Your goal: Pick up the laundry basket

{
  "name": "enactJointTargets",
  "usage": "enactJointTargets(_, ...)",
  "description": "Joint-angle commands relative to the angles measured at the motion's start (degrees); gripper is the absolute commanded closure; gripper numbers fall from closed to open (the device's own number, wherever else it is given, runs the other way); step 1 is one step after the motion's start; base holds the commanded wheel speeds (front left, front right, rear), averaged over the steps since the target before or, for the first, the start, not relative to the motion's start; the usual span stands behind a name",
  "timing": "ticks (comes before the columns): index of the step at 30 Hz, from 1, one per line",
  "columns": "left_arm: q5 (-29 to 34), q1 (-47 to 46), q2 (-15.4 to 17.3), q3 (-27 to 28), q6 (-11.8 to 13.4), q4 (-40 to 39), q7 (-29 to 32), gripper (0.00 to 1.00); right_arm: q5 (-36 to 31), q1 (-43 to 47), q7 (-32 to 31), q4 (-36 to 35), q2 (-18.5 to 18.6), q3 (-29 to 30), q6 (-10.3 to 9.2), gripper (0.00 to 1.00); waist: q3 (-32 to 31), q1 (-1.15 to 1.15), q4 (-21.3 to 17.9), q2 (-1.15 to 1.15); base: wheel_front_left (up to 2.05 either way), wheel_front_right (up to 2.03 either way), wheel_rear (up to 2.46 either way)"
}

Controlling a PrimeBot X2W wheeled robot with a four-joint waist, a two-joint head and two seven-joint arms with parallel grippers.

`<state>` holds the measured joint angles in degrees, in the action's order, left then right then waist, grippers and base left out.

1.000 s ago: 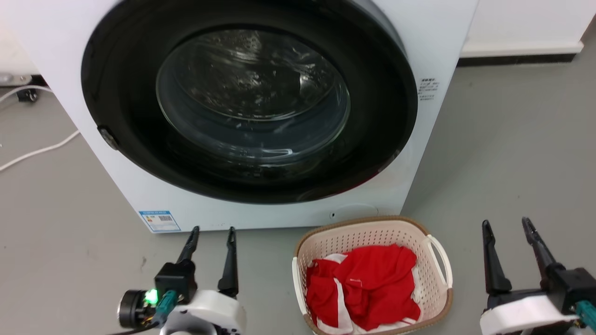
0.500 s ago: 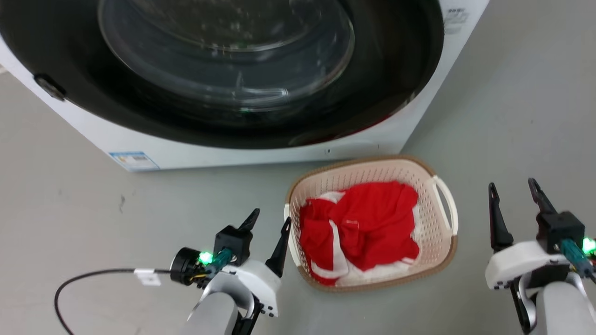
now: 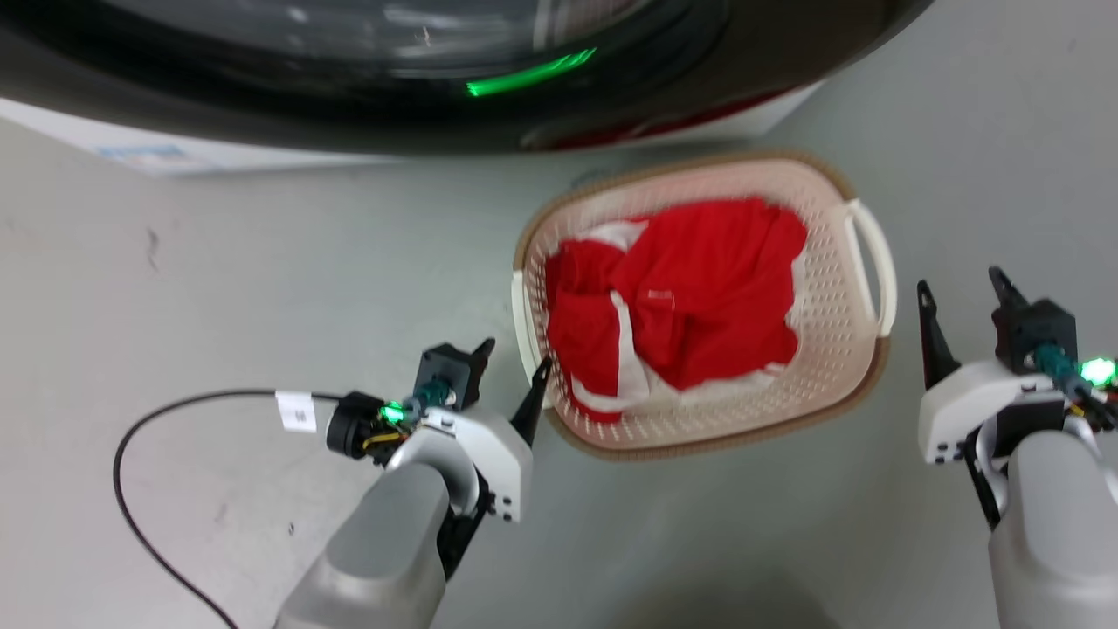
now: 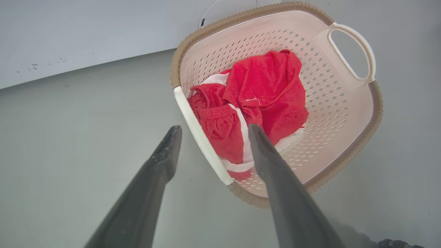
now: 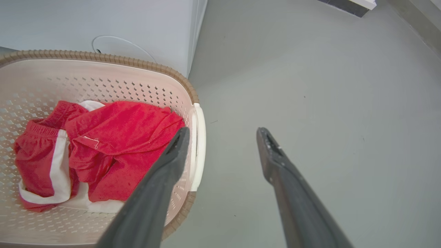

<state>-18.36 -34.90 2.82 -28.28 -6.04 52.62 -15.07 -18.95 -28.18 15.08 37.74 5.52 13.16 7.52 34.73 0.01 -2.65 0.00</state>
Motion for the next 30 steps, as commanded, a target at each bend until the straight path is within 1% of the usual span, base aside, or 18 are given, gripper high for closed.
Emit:
enactJointTargets(1, -0.9, -2.1, 0.1, -0.4, -0.1, 1.4, -0.2, 0.0, -1.0, -2.3, 0.1, 1.4, 0.4, 0.4, -0.06, 0.0, 5.0, -0.01, -0.1, 0.0, 0.0, 0.0, 0.0)
enactJointTargets(5, -1.9, -5.9, 0.1, -1.0, -0.2, 4.1, -0.2, 0.0, -2.6, -6.0, 0.1, 4.7, 0.3, 0.4, -0.06, 0.0, 9.0, -0.01, -0.3, 0.0, 0.0, 0.0, 0.0)
enactJointTargets(13, -2.3, -11.4, 0.1, -0.7, 0.2, 5.7, -0.2, 0.0, -5.5, -12.1, 0.1, 8.8, 0.1, -0.9, -0.06, 0.0, 15.0, -0.01, 0.2, 0.0, 0.0, 0.0, 0.0)
enactJointTargets(17, -2.2, -13.1, 0.2, -0.3, 0.4, 5.7, -0.1, 0.0, -7.4, -14.8, 0.1, 12.5, 0.3, 0.6, -0.05, 0.0, 17.1, -0.01, 0.6, 0.0, 0.0, 0.0, 0.0)
enactJointTargets(23, -1.4, -14.4, 0.3, -0.3, 0.6, 4.8, -0.1, 0.0, -9.9, -17.9, 0.1, 15.3, 0.1, 2.9, -0.06, 0.0, 19.4, -0.01, 1.1, 0.0, 0.0, 0.0, 0.0)
enactJointTargets(30, -1.1, -14.9, 0.3, -0.5, 1.0, 3.6, -0.1, 0.0, -11.7, -20.1, 0.1, 16.3, -0.5, 4.5, -0.06, 0.0, 20.8, -0.01, 1.4, 0.0, 0.0, 0.0, 0.0)
